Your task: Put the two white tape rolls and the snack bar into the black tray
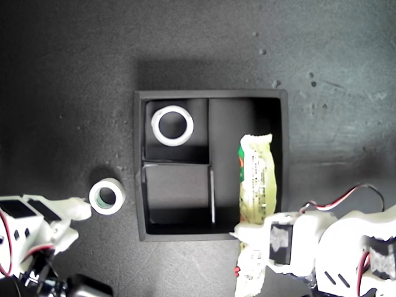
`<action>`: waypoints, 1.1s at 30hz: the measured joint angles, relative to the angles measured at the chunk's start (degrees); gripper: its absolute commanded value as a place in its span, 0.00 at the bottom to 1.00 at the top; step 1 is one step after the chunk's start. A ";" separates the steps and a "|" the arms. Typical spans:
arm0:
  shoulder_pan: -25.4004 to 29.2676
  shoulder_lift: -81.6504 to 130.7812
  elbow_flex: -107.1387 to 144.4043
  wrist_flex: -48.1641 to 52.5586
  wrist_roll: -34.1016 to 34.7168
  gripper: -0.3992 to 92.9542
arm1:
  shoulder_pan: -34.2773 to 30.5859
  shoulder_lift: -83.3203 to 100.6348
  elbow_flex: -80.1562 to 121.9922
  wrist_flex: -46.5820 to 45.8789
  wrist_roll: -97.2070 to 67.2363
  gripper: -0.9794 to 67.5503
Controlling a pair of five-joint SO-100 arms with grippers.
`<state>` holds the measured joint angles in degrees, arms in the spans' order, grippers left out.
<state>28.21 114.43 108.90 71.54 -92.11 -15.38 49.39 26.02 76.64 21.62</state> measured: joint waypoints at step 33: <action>0.62 -5.80 15.64 -26.89 -0.62 0.14 | 3.25 0.00 -4.04 16.35 -0.09 0.40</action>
<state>28.83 108.63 124.54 44.65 -92.72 -12.13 49.39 21.97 92.99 21.53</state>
